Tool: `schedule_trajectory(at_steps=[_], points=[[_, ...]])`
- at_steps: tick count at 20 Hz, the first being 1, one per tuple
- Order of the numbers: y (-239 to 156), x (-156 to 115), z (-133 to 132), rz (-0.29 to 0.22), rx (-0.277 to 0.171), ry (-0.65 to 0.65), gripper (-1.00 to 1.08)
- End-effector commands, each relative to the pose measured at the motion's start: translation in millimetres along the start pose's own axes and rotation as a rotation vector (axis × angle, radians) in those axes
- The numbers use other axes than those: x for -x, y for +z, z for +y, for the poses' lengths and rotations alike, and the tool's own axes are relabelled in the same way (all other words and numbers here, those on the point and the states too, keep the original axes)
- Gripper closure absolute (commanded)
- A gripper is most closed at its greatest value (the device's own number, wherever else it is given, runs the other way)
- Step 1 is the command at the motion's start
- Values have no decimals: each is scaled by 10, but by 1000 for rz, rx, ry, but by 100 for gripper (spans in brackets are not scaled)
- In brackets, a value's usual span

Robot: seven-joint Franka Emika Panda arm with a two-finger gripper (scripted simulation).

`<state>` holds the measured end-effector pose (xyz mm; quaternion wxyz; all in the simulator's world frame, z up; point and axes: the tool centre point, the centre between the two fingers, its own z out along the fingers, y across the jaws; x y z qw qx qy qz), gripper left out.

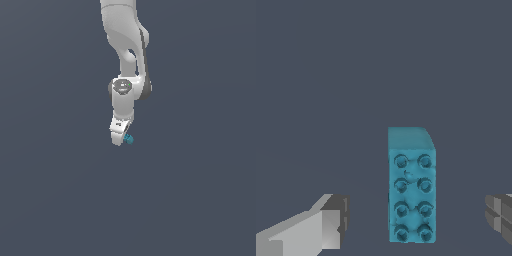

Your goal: Pick up the object and move it to a goal position.

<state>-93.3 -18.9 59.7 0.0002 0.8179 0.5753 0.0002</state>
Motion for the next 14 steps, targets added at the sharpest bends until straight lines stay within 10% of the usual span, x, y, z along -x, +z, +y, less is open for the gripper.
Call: schedule_trajectory(at_steps=[1, 11, 12, 14], points=[[106, 0, -8, 0, -1, -1, -92], [377, 3, -6, 0, -1, -3, -92], [377, 3, -6, 0, -1, -3, 108], [377, 3, -6, 0, -1, -3, 108]])
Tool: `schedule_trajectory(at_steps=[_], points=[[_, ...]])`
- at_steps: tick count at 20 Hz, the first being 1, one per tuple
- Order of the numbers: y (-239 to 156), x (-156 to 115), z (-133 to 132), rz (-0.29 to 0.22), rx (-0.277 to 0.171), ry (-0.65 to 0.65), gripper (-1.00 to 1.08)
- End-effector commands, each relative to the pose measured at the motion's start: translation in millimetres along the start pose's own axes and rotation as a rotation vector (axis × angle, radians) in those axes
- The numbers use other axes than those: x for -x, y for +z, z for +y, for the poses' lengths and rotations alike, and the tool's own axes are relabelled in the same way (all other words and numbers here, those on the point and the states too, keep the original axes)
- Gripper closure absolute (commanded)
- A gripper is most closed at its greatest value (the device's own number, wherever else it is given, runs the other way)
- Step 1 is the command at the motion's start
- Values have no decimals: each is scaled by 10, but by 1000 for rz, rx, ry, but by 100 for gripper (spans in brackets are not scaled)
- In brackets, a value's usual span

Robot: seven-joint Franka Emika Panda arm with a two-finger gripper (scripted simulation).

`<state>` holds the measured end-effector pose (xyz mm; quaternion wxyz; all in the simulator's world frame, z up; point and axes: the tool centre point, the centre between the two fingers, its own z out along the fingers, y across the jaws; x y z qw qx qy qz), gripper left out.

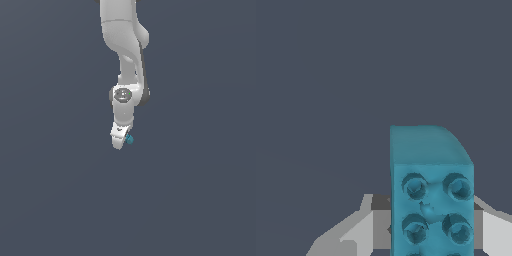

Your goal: Pick up the object and move it to a goal position.

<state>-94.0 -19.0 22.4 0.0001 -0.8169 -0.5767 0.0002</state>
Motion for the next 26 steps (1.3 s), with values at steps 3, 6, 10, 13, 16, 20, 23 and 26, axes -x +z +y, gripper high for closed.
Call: schedule_trajectory(at_steps=[3, 6, 10, 13, 16, 20, 23, 26], points=[[4, 0, 0, 0, 0, 0, 108], [4, 0, 0, 0, 0, 0, 108], [-3, 8, 14, 0, 1, 0, 108], [-20, 56, 69, 0, 1, 0, 108], [-51, 147, 172, 0, 1, 0, 108], [-112, 322, 374, 1, 1, 0, 108], [-158, 456, 538, 1, 1, 0, 108], [-192, 551, 655, 1, 1, 0, 108]])
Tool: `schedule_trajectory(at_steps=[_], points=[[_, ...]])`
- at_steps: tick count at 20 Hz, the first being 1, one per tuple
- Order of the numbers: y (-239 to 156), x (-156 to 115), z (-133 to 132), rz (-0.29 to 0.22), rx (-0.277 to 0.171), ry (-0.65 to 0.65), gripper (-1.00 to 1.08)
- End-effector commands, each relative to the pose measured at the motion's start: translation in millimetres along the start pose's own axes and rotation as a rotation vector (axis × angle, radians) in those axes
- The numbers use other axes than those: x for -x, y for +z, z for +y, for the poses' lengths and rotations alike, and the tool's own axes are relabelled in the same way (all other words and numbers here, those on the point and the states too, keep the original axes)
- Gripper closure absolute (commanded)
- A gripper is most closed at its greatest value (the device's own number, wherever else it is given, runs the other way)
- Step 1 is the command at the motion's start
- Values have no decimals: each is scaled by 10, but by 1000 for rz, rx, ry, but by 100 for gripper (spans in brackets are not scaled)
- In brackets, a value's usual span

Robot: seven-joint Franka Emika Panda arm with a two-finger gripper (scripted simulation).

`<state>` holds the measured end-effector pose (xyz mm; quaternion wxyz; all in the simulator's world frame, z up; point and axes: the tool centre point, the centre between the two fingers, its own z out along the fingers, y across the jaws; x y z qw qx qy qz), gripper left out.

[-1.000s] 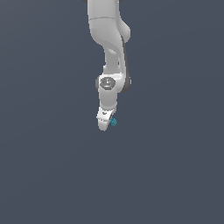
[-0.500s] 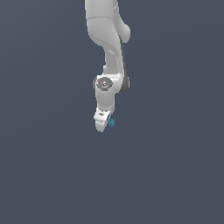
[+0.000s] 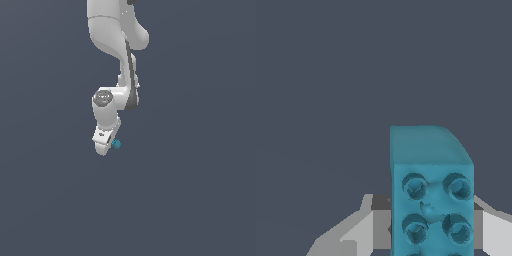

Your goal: Pick up the object and move it to a goal position.

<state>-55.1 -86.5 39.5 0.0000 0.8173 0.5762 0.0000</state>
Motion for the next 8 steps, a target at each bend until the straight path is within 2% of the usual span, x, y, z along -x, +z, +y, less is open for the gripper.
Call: schedule_trajectory(at_steps=[1, 8], points=[[-29, 68, 92, 0, 0, -1, 108], [-42, 114, 168, 0, 0, -1, 108]])
